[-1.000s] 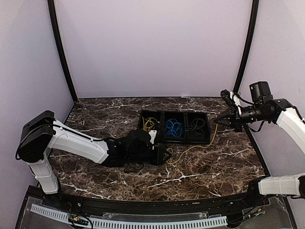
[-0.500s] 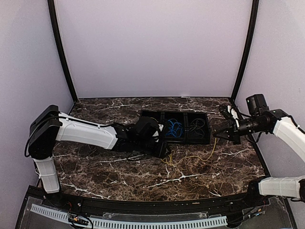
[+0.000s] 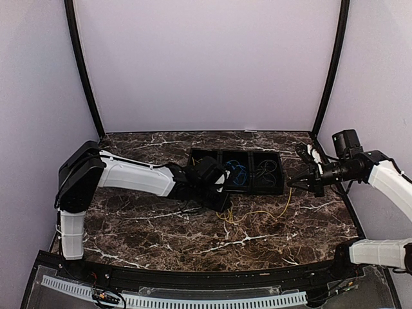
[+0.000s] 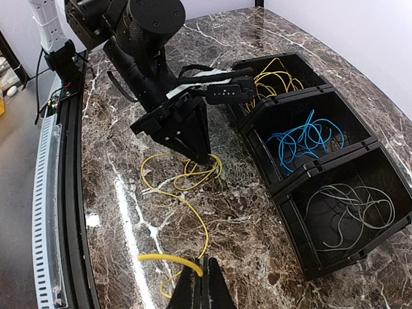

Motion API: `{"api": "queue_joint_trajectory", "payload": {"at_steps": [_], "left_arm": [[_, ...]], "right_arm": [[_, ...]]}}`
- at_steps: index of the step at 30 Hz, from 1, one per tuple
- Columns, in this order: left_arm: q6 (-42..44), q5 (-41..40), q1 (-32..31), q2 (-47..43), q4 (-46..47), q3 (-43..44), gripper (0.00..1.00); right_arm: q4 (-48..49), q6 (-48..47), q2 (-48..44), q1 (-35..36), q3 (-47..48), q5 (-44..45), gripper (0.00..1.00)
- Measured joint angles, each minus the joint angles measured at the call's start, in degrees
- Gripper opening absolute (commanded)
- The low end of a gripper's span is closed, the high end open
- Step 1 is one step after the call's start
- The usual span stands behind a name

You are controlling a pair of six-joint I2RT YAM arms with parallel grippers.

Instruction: Untangle the cables

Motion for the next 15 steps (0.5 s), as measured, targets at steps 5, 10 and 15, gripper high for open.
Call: {"api": "queue_joint_trajectory", "payload": {"at_steps": [5,10,15], "left_arm": [[0.46,-0.48,0.59,-0.17,-0.92,-0.02,0.0],[1.46,-6.47,1.29,-10.47,-2.8,-6.29,0.0],[3.04,-12.44,4.87,-28.57,-6.73,-10.93,0.0]], "right_arm": [[0.07,0.44,0.0,0.0,-0.11,0.57,0.0],[0.17,-0.37,1.07,-3.76,-0.09,4.04,0.0],[-0.96,-4.66,6.45,-16.61,1.79,5.42,0.0]]}}
